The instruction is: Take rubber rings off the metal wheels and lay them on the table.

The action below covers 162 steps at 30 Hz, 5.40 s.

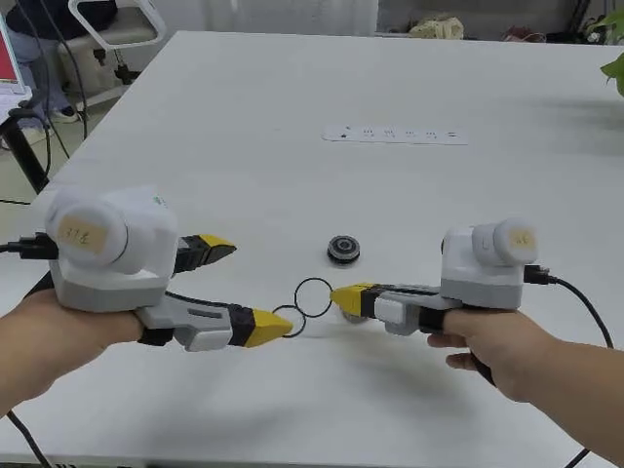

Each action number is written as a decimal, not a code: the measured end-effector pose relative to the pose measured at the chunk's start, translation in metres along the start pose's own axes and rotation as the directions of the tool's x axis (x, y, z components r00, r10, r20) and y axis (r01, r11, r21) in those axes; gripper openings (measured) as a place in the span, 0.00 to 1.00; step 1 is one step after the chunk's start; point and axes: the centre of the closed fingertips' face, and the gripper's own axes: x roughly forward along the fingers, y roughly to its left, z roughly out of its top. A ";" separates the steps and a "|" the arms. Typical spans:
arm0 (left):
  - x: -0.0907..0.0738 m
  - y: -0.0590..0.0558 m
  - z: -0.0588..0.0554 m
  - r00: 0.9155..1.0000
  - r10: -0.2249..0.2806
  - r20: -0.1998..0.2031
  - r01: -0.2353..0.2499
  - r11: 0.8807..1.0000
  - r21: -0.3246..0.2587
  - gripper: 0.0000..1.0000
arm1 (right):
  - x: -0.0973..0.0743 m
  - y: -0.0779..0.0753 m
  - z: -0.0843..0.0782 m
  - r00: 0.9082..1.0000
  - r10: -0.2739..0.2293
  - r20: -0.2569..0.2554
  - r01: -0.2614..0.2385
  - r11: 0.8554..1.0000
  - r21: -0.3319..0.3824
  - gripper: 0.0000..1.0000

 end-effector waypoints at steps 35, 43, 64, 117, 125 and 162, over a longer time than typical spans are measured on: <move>-0.003 0.001 -0.007 1.000 0.006 -0.018 -0.006 1.000 0.005 0.68 | 0.009 -0.005 -0.025 0.995 -0.059 -0.082 0.057 0.998 -0.023 0.00; -0.004 0.001 -0.009 1.000 0.007 -0.025 -0.006 1.000 0.008 0.68 | 0.007 -0.006 -0.022 0.995 -0.068 -0.069 0.066 0.998 -0.025 0.00; -0.002 0.002 -0.003 1.000 0.002 -0.024 -0.001 1.000 0.015 0.67 | -0.001 -0.002 0.000 0.998 -0.053 -0.014 0.052 0.997 -0.059 0.05; 0.056 0.043 0.029 0.999 -0.024 -0.039 0.024 1.000 0.011 0.54 | -0.036 -0.066 0.044 0.972 -0.232 0.040 0.234 0.936 -0.264 0.21; 0.068 0.051 0.030 0.999 -0.020 -0.050 0.020 1.000 -0.003 0.51 | -0.032 -0.073 0.042 0.971 -0.238 0.023 0.235 0.933 -0.273 0.23; 0.118 0.052 0.025 0.994 -0.058 -0.098 0.059 0.998 0.006 0.32 | -0.020 -0.090 0.037 0.971 -0.239 -0.016 0.222 0.925 -0.307 0.27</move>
